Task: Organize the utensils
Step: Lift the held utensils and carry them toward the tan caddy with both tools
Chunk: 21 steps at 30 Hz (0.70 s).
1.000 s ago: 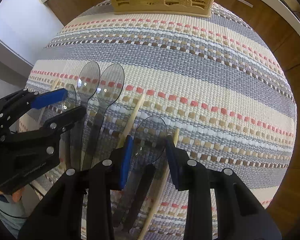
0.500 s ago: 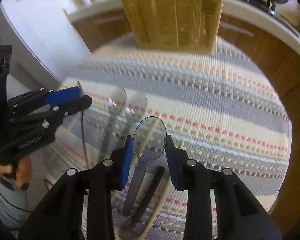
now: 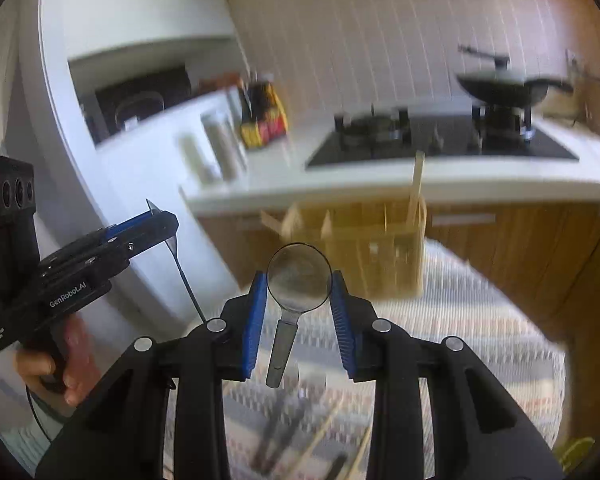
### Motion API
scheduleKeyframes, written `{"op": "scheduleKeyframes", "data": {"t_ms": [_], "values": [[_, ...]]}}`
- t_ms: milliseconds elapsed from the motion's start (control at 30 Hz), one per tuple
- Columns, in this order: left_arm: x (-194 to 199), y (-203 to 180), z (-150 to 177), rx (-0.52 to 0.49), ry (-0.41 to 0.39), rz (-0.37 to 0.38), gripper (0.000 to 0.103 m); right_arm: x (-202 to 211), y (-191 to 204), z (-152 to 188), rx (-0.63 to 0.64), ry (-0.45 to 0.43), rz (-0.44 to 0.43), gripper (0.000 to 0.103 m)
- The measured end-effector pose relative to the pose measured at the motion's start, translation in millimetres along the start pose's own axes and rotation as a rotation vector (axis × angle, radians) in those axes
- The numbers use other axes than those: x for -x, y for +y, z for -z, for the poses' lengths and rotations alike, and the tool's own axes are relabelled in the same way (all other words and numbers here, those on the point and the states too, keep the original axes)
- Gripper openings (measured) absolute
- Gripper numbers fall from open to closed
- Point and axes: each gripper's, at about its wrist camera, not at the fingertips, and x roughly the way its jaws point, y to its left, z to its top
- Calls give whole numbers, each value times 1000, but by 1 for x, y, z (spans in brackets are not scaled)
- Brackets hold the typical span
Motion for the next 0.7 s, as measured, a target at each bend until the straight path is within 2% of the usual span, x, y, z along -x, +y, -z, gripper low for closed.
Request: {"op": "scheduleKeyframes", "data": {"t_ms": [133, 200, 333, 433, 600, 700], "values": [[-1, 4, -34, 3, -89, -27, 33, 9, 1, -41, 30, -128, 46, 29], [-10, 2, -47, -25, -140, -92, 33, 8, 0, -59, 47, -183, 76, 29], [-35, 6, -60, -5, -178, -105, 33, -2, -8, -88, 74, -279, 163, 29], [-58, 14, -61, 15, -196, -139, 33, -18, -17, -98, 94, -304, 242, 29], [-96, 28, -52, 39, -217, -186, 33, -61, -40, -96, 134, -310, 380, 29], [-114, 33, -45, 36, -206, -206, 33, -82, -56, -90, 122, -276, 399, 29]]}}
